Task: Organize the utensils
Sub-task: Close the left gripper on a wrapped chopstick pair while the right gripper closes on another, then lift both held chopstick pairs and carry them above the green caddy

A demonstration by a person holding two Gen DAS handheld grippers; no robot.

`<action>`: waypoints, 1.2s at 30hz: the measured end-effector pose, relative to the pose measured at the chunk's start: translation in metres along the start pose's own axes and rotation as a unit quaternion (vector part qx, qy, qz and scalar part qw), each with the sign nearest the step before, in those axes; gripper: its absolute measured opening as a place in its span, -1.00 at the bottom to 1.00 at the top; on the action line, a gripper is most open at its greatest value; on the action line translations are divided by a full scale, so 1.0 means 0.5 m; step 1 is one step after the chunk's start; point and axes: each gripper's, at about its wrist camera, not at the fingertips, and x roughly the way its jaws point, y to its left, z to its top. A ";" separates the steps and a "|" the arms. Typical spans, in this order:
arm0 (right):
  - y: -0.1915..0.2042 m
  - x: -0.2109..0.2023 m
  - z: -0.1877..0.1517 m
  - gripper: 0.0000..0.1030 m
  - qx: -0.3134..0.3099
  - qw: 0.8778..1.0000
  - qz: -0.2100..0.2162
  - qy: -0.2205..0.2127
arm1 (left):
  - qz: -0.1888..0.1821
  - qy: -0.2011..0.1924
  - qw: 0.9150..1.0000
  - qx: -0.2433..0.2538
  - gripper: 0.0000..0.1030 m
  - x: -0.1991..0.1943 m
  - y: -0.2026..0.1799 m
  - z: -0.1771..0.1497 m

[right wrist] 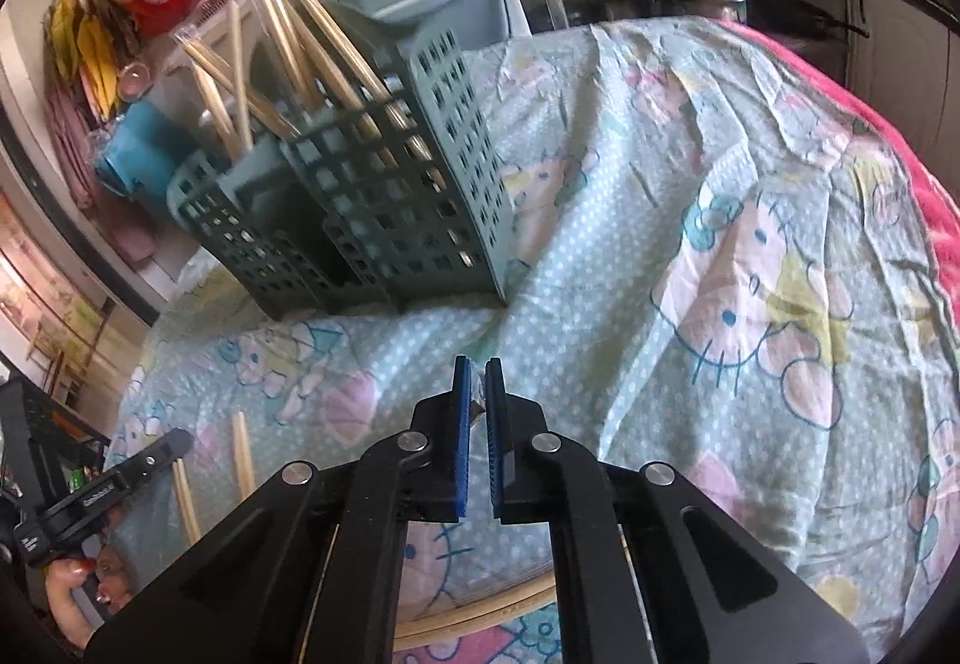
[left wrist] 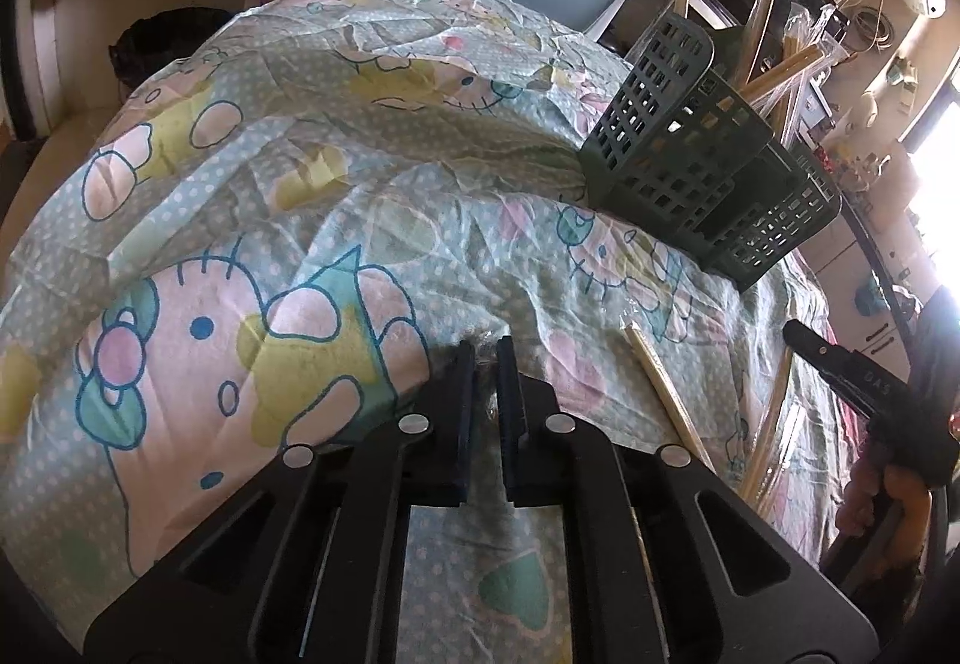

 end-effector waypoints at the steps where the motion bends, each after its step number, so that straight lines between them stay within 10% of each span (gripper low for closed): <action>1: 0.003 -0.006 0.004 -0.91 -0.002 1.000 0.002 -0.005 | 0.000 0.000 1.000 0.001 -0.94 -0.001 -0.001 0.001; 36: 0.069 -0.228 0.073 -0.93 -0.084 0.985 0.011 -0.153 | -0.073 -0.122 0.985 0.097 -0.96 -0.163 -0.184 0.130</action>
